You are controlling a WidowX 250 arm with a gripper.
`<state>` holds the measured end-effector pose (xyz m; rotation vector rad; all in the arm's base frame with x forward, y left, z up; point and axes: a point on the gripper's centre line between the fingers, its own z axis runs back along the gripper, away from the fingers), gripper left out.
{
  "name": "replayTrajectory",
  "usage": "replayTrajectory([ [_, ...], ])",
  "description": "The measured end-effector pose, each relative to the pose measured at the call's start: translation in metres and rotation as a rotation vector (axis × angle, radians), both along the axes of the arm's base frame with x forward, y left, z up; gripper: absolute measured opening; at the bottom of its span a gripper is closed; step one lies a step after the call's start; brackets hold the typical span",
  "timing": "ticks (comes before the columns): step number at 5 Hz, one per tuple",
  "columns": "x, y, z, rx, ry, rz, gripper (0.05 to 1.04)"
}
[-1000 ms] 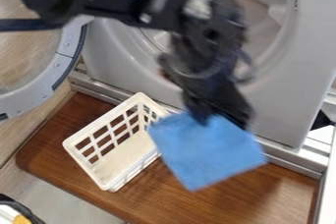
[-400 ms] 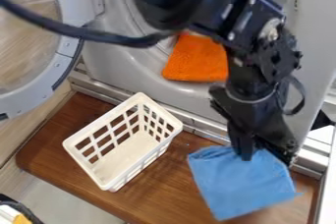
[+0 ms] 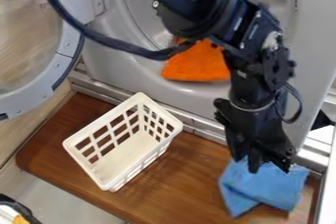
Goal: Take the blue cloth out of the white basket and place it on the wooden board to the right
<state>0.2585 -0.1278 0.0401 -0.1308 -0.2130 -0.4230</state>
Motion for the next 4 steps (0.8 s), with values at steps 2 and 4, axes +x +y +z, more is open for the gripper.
replayTrajectory([
  [2, 0.004, 0.007, -0.005, 0.016, -0.01, 0.007, 0.997],
  [4, -0.006, 0.033, 0.003, 0.05, -0.047, 0.239, 0.999],
])
